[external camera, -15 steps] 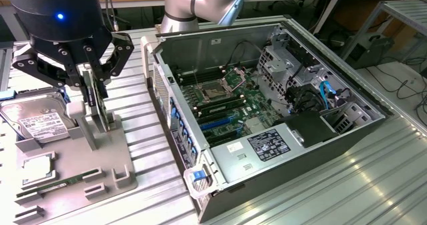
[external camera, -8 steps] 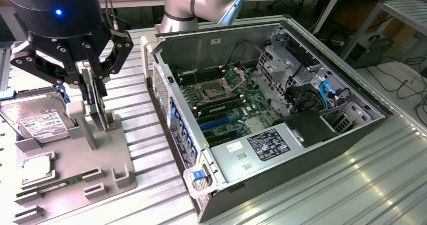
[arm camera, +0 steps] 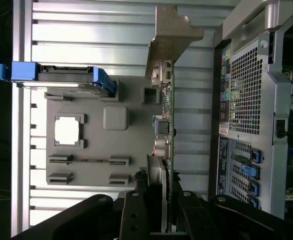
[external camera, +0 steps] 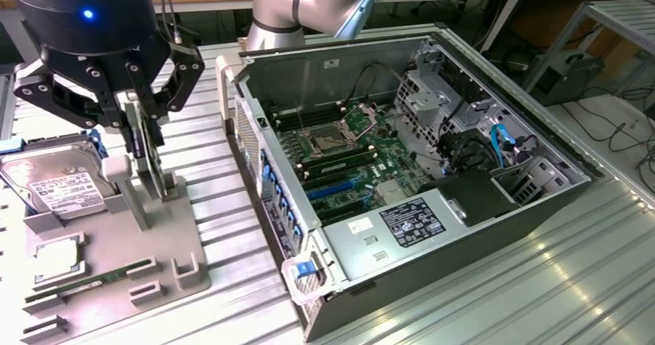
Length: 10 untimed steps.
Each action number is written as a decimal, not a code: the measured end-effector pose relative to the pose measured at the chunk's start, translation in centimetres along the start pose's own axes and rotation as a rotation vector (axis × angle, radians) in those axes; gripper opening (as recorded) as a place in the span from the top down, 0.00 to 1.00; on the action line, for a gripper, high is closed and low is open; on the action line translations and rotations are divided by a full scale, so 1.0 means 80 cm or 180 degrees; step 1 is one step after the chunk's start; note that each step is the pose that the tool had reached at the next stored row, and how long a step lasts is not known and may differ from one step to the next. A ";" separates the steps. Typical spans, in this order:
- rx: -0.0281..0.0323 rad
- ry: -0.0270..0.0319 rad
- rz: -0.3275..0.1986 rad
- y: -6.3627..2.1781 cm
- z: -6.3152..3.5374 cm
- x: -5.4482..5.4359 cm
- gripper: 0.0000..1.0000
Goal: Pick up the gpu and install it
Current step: 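Pick up the gpu and move the gpu toward the slot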
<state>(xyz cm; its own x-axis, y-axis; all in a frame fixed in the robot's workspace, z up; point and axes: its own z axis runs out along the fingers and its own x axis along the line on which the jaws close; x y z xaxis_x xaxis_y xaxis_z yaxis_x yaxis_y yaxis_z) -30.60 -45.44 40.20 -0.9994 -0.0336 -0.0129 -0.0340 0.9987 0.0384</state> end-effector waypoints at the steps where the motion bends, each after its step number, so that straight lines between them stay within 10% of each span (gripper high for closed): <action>1: 0.0000 0.0000 0.0000 0.000 0.000 0.000 0.73; 10: 0.0000 0.0000 0.0000 0.000 -0.004 0.000 0.73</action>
<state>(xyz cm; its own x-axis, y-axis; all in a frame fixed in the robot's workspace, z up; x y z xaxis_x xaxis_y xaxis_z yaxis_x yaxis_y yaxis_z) -30.60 -45.44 40.56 -0.9994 -0.0335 -0.0129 -0.0340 0.9987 0.0383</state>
